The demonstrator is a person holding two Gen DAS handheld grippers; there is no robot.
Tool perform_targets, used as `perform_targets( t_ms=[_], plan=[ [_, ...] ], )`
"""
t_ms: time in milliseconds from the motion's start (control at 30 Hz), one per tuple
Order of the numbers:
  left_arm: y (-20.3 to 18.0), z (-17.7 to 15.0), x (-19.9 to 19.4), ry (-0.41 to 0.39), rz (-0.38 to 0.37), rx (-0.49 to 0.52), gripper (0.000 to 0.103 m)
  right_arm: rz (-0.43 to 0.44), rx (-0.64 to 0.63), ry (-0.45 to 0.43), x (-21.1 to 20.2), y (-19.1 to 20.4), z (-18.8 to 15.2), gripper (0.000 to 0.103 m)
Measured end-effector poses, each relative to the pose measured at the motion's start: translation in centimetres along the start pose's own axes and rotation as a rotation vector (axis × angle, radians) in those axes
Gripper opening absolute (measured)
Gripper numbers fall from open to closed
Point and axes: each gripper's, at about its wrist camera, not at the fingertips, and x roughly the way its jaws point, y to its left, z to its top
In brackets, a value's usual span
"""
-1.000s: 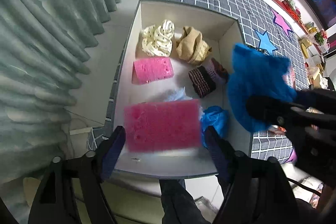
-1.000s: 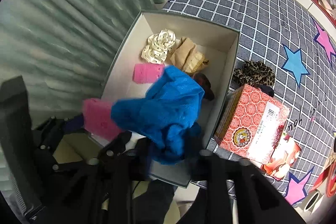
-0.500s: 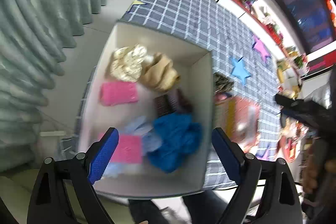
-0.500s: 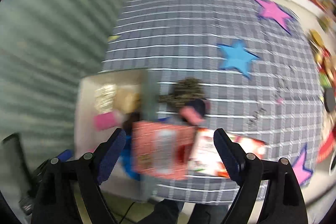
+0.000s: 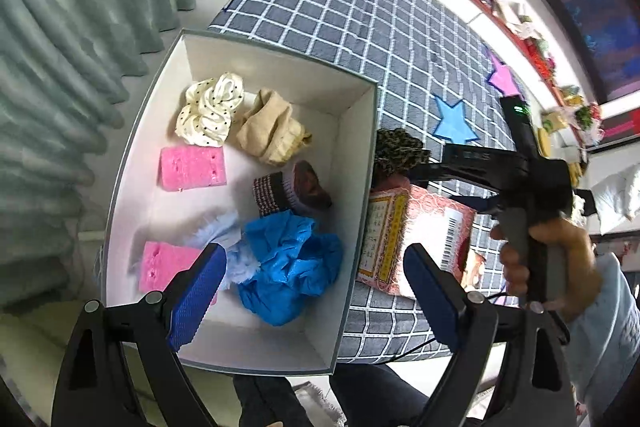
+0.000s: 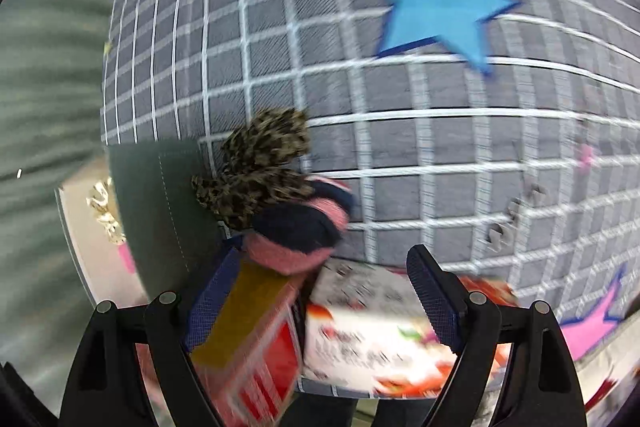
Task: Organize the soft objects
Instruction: 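Grasp the leopard-print scarf with the left tool while the right tool grasps the pink knit hat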
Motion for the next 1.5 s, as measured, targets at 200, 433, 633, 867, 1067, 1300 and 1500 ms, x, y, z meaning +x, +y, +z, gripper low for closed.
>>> perform_targets(
  t_ms=[200,433,633,867,1067,1300,1500],
  plan=[
    [-2.2,1.5,0.4,0.014,0.038,0.008,0.092,-0.060,-0.096,0.142,5.4,1.8,1.2,0.083],
    [-8.7,5.0,3.0,0.068,0.092,0.155,0.092,0.028,-0.023,0.147,4.9,-2.3,0.2,0.020],
    [-16.0,7.4,9.0,0.197,0.147,0.274,0.092,0.030,0.104,0.056,1.9,-9.8,0.0,0.020],
    [-19.7,9.1,16.7,0.264,0.270,0.230,0.092,-0.008,0.214,-0.026,-0.8,-18.5,-1.4,0.020],
    [-18.0,9.2,21.2,0.403,0.387,0.071,0.092,0.101,0.163,-0.052,-1.4,-20.6,-2.8,0.030],
    [-16.1,11.1,21.2,0.438,0.395,-0.054,0.092,0.069,-0.267,-0.115,-0.8,-11.5,-1.8,0.081],
    [-14.9,12.3,20.7,0.455,0.396,-0.080,0.092,-0.046,-0.448,-0.112,1.2,-8.4,0.6,0.055]
  ],
)
